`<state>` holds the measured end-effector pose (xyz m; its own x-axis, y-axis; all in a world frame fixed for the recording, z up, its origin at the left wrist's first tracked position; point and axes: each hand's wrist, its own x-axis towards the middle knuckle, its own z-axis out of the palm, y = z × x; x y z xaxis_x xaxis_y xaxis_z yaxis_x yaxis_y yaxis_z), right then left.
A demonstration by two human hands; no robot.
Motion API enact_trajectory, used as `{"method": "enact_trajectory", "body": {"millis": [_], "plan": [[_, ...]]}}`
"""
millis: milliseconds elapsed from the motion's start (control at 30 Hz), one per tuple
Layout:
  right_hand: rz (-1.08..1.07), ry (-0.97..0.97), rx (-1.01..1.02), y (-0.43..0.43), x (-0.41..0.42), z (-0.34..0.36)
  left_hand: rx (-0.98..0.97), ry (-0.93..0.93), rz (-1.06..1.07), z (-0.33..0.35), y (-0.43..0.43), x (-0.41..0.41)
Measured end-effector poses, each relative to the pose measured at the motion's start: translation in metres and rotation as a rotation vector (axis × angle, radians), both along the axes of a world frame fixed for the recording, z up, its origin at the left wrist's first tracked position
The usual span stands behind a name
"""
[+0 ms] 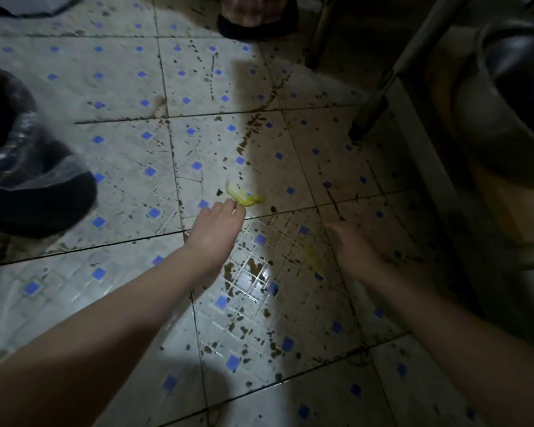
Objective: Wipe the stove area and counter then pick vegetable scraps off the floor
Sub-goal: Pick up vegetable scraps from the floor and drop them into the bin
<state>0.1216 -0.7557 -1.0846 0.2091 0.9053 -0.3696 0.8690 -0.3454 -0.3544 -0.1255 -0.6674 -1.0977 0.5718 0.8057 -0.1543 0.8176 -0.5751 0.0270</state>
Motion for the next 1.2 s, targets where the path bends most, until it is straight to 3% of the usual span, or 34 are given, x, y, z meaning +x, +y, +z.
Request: {"method": "enact_trajectory", "body": {"millis": [300,467,667,967,1200], "plan": [[0.069,-0.047,-0.17,-0.013,-0.016,-0.032,-0.06,0.023,-0.029,-0.021,-0.004,0.005],[0.136,-0.096,-0.126,-0.012,-0.035,-0.037,-0.047,0.016,-0.009,-0.027,-0.001,0.0],[0.167,0.021,-0.146,-0.007,-0.046,-0.04,-0.04,-0.016,0.027,-0.03,0.005,-0.008],[0.062,0.043,0.094,0.048,-0.057,-0.037,-0.053,-0.037,0.133,-0.029,0.025,-0.022],[0.048,0.127,0.213,0.079,-0.067,-0.047,-0.045,-0.1,0.099,-0.035,0.045,-0.02]]}}
